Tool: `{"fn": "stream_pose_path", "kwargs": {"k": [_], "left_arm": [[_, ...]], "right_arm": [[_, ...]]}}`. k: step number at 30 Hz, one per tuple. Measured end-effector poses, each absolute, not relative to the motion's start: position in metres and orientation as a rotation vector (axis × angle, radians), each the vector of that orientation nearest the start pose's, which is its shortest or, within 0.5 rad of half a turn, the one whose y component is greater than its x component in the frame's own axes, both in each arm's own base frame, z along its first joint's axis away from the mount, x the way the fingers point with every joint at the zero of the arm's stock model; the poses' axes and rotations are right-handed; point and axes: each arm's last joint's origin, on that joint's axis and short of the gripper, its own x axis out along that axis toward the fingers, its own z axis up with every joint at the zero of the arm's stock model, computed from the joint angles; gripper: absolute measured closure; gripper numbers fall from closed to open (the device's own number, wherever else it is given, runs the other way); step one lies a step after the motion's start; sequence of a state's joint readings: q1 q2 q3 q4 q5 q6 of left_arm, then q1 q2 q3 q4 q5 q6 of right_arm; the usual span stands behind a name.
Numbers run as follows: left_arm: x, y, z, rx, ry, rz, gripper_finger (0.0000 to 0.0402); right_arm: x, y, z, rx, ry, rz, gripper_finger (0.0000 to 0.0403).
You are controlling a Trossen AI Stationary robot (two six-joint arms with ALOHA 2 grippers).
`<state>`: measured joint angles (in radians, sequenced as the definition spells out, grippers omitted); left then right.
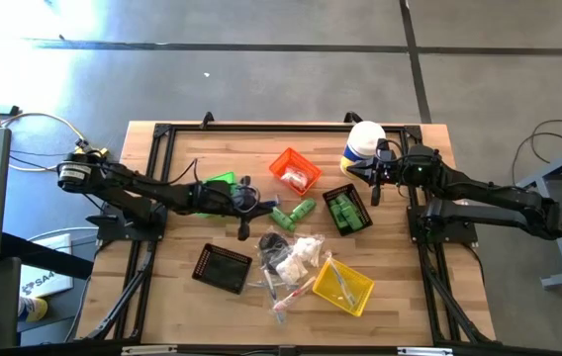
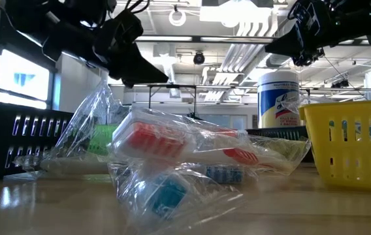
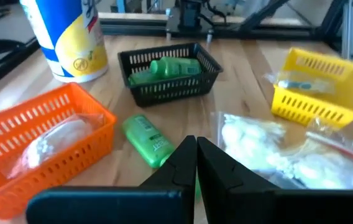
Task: Pick & Place Travel size toiletries
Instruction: Put the green shampoo into the top black bin
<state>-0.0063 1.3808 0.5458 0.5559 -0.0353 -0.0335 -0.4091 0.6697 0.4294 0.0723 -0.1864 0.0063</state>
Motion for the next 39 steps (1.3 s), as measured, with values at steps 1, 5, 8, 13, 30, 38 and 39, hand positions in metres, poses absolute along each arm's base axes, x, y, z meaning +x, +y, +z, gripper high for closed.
{"fn": "stream_pose_path", "kwargs": {"k": [1, 5, 8, 13, 30, 38, 39], "left_arm": [[0.273, -0.001, 0.196, -0.014, 0.294, 0.032, 0.0391], [0.285, -0.001, 0.211, 0.072, 0.386, 0.016, 0.0391], [0.291, 0.0, 0.212, 0.176, 0.504, 0.012, 0.0391], [0.304, 0.005, 0.212, 0.187, 0.553, -0.064, 0.0394], [0.336, 0.016, 0.237, 0.214, 0.588, -0.013, 0.0343], [0.339, 0.017, 0.244, 0.224, 0.574, 0.032, 0.0236], [0.338, 0.017, 0.244, 0.225, 0.576, 0.036, 0.0221]], "right_arm": [[0.149, -0.059, 0.252, 0.055, 0.157, -0.223, 0.0401], [0.149, -0.059, 0.253, 0.05, 0.147, -0.223, 0.0401], [0.149, -0.059, 0.253, 0.05, 0.148, -0.222, 0.0401], [0.149, -0.059, 0.252, 0.05, 0.148, -0.218, 0.0401], [0.15, -0.056, 0.252, 0.021, 0.151, -0.173, 0.0401], [0.15, -0.056, 0.252, 0.02, 0.151, -0.177, 0.0401], [0.15, -0.056, 0.252, 0.02, 0.151, -0.177, 0.0401]]}}
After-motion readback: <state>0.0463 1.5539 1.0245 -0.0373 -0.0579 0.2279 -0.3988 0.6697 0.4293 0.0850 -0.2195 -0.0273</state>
